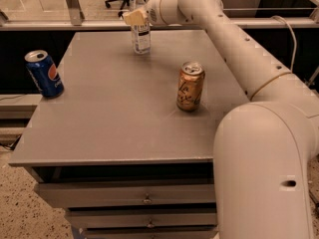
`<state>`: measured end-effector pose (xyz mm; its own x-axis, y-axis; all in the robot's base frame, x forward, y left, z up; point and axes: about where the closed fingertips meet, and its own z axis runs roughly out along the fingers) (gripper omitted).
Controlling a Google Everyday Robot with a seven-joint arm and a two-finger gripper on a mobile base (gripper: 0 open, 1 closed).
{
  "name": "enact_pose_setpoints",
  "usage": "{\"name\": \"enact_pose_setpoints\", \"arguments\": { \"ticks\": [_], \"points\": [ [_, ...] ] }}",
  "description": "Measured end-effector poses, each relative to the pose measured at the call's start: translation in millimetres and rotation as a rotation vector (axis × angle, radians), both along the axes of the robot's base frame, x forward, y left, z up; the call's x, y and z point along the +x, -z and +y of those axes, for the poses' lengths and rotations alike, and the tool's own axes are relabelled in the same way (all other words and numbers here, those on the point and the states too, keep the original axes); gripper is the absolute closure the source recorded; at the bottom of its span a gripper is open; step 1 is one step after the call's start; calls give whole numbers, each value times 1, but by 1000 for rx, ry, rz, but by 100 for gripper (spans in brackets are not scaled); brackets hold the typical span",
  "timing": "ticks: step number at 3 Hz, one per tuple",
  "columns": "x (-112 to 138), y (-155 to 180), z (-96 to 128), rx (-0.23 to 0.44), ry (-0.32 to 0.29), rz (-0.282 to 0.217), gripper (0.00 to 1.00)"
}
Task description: Move blue plastic bottle near pepsi can
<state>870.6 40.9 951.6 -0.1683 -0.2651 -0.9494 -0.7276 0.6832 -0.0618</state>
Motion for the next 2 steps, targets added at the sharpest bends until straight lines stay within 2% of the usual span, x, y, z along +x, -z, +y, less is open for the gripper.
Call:
{"name": "enact_pose_setpoints", "arguments": {
  "ticks": [1,2],
  "points": [
    [-13,-15,4,30,-46,-12,88],
    [-43,-34,14,66,-133,-28,100]
  ]
}}
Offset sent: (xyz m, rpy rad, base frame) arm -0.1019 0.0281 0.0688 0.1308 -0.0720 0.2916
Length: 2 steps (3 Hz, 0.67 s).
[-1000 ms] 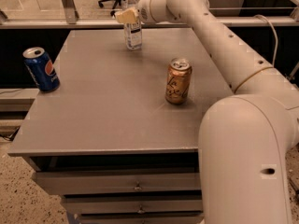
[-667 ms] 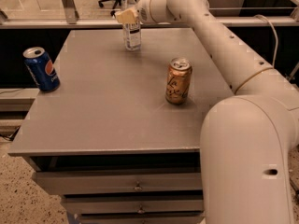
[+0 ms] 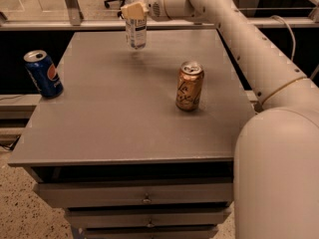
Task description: Move blue plastic bottle near pepsi can
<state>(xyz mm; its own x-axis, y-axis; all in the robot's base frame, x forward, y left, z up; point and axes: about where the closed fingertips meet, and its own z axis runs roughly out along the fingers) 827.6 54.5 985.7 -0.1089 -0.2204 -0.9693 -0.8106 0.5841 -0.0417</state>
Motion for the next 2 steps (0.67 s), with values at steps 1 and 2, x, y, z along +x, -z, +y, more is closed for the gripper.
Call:
{"name": "enact_pose_setpoints", "arguments": {
  "ticks": [1,2],
  "points": [
    [-45,-14,21,32,-117,-15,100],
    [-94,-17,58,21,-256,-39,100]
  ]
}}
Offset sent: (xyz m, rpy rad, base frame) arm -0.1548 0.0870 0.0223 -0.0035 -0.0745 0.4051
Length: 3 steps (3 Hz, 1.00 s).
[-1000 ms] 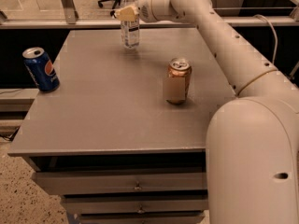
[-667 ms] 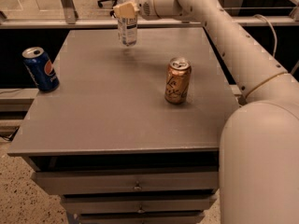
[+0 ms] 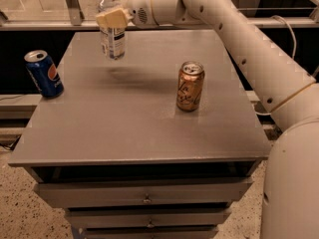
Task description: Move blue plastic bottle near pepsi can
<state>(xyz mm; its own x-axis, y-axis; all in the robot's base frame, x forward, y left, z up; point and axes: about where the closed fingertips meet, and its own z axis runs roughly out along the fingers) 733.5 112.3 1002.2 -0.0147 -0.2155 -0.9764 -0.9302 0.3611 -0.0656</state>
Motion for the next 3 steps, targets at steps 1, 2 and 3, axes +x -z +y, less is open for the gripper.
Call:
{"name": "enact_pose_setpoints", "arguments": {
  "ticks": [1,2,3],
  "points": [
    [0,0,0,0,0,0,100],
    [-4,-2,20,-23,-36,-4,100],
    [-12,-7,59,-60,-95,-13,100]
  ]
}}
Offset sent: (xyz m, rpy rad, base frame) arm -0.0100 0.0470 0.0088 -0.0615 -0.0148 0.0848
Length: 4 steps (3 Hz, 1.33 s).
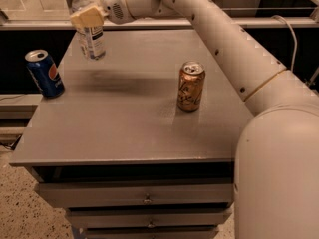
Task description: Move blue plastic bottle near pepsi can
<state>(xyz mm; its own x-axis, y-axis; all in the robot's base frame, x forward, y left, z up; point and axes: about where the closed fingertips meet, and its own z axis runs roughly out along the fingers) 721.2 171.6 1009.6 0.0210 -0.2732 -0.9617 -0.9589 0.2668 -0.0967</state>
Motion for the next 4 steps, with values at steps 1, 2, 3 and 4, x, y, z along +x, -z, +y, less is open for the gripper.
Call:
{"name": "enact_pose_setpoints", "arguments": {
  "ticks": [1,2,3,4],
  "points": [
    [-8,3,34,-21,-48,-2,100],
    [-18,13,60,-43,-90,8,100],
    [-27,22,62,-60,-97,22,100],
    [-33,29,62,-67,-103,35,100]
  ]
}}
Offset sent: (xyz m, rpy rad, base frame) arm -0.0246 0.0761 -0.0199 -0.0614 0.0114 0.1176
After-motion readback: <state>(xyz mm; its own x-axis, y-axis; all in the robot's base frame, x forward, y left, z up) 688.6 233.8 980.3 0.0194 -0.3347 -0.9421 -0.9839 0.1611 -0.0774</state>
